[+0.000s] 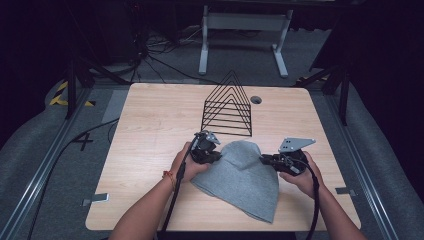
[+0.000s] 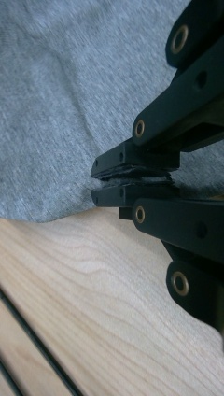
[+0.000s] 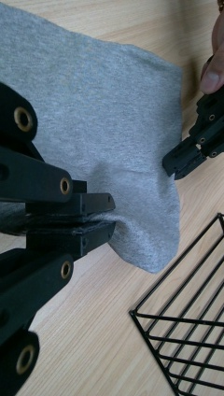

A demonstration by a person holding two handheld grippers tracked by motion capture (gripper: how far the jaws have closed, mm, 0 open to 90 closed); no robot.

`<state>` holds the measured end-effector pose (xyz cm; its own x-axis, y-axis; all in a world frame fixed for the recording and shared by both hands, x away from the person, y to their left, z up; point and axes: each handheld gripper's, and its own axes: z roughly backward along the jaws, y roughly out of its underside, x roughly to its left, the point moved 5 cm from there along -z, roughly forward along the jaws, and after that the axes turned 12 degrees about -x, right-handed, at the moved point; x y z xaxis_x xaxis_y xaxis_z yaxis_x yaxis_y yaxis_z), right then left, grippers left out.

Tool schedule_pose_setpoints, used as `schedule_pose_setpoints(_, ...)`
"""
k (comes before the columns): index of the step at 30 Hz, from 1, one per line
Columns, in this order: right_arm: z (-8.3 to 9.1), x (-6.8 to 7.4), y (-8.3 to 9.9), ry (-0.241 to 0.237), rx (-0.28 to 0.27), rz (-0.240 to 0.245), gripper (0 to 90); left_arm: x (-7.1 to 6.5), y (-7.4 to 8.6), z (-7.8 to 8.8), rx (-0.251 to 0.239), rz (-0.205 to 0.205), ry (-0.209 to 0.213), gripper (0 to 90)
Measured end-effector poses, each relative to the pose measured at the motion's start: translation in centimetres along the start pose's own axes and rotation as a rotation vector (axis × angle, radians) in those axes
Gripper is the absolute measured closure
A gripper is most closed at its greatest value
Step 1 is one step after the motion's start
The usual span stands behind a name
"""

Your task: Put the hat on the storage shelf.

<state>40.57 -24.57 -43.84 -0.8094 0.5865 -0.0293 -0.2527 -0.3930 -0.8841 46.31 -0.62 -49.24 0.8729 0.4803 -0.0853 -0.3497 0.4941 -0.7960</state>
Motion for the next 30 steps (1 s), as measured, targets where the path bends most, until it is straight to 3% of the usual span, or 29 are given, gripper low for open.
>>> schedule_pose_setpoints(8,0.9,-0.3,-0.8,0.021,-0.039,-0.008,85.9,-0.3,-2.0,2.6,-0.138,-0.044,-0.040,85.5)
schedule_pose_setpoints(13,2.2,-0.5,-2.1,0.044,-0.094,-0.006,86.1,-0.8,-3.6,4.4,-0.213,-0.068,-0.043,85.5)
schedule_pose_setpoints(17,3.0,-0.6,-3.1,0.065,-0.120,0.010,86.1,-1.0,-4.8,5.6,-0.249,-0.098,-0.063,85.5)
schedule_pose_setpoints(27,5.3,-1.3,-7.3,0.118,-0.189,0.075,86.1,-1.4,-8.8,8.4,-0.345,-0.152,-0.097,85.5)
schedule_pose_setpoints(30,6.2,-1.8,-9.8,0.141,-0.208,0.118,86.1,-1.1,-10.8,9.6,-0.388,-0.158,-0.125,85.5)
